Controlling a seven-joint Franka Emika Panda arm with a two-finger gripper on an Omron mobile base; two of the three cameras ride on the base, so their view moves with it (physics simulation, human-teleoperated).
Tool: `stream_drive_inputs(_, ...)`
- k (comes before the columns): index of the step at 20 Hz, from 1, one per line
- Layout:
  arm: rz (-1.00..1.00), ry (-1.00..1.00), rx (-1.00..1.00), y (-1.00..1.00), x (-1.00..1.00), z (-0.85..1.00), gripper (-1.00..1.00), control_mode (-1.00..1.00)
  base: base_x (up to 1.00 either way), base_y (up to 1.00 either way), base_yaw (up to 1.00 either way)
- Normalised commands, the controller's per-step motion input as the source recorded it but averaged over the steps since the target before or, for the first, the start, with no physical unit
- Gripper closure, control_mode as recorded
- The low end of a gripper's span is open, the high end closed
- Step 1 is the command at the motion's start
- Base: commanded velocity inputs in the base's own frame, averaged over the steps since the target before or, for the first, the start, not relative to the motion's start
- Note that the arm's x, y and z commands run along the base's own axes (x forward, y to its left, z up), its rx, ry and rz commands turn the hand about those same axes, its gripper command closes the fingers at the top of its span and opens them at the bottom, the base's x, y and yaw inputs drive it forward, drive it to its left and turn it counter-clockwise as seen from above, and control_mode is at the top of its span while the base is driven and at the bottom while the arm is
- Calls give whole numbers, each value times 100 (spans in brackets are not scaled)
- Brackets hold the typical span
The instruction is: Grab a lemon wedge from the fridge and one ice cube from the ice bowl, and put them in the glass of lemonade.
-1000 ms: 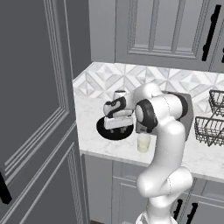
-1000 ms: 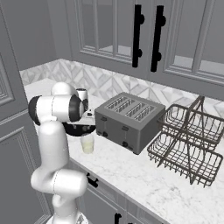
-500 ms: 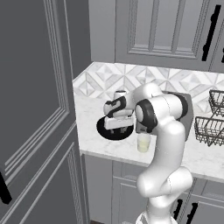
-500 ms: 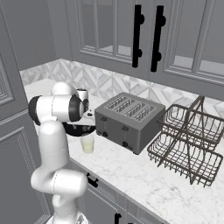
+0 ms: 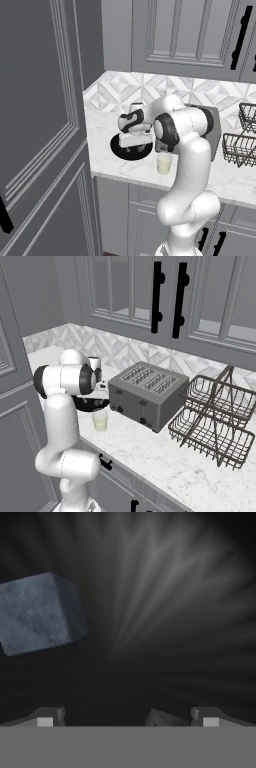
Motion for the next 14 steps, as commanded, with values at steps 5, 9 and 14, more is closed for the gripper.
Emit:
stream_drive_inputs(5,0,1,0,0,0,0,-100,-100,0,0,0)
stream_drive_inputs(9,0,0,0,0,0,0,100,-100,0,0,0)
stream_drive_inputs(14,0,0,0,0,0,0,100,-100,0,0,0)
